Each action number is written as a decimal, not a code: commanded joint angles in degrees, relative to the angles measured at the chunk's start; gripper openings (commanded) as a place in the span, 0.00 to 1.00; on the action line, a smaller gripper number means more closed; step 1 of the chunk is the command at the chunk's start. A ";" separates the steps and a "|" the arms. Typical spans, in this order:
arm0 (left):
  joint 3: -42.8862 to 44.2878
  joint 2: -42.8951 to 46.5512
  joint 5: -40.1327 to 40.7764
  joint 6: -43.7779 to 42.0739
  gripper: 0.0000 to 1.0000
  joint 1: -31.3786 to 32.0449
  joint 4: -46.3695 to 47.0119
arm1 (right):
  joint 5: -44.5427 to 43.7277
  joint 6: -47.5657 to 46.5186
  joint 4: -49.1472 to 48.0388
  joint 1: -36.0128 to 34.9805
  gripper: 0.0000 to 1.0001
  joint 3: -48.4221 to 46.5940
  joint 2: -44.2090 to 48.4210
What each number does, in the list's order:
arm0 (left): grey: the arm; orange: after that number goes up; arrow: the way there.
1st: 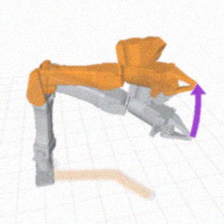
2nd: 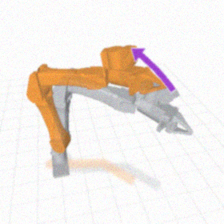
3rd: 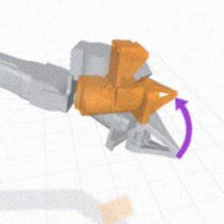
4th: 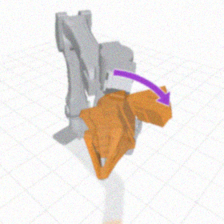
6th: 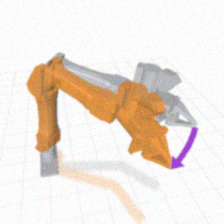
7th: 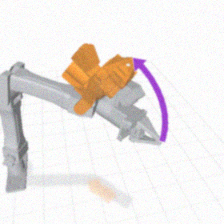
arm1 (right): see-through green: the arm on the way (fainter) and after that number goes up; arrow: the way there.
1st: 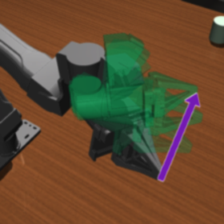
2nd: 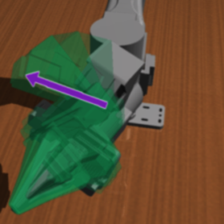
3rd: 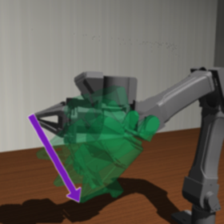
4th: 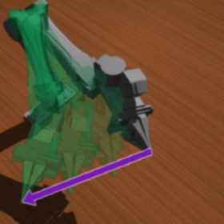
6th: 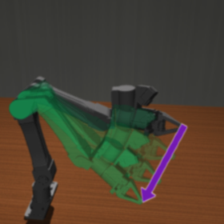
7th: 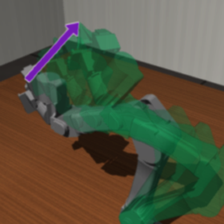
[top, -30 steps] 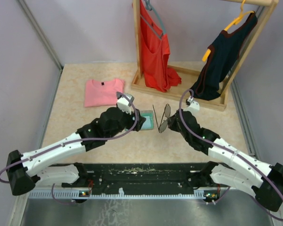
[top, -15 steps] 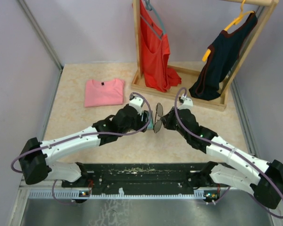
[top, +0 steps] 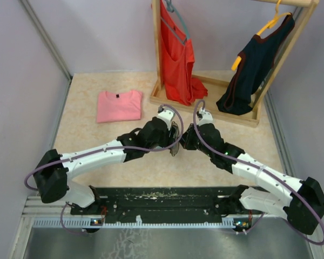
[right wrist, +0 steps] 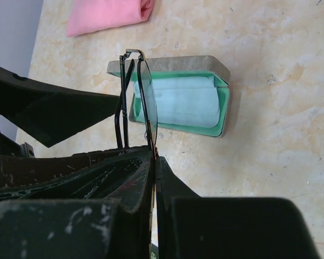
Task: Organize the sunglasses
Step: Fold the sunglasses at the center of the board.
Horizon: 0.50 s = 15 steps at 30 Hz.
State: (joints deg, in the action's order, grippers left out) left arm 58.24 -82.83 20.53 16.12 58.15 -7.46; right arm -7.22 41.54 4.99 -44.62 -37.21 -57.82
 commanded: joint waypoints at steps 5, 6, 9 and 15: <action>1.46 2.36 0.32 -0.13 0.66 0.30 0.33 | -3.10 0.27 -1.67 -0.64 0.00 -2.48 1.37; 1.44 3.35 -0.01 -0.18 0.67 0.30 0.34 | -4.03 0.34 -0.95 -0.64 0.00 -2.31 1.78; 1.00 6.67 -1.33 -0.12 0.68 0.30 0.67 | -6.87 0.47 1.16 -0.69 0.00 -2.52 2.36; -1.78 11.94 1.77 -0.74 0.71 0.22 0.88 | -10.33 0.27 4.87 -0.66 0.00 -3.31 3.36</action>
State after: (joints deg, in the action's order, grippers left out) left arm 58.15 -74.02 20.03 16.03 58.15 -7.60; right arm -13.96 41.78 9.30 -44.62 -37.30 -56.71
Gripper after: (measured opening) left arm 0.705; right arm 0.009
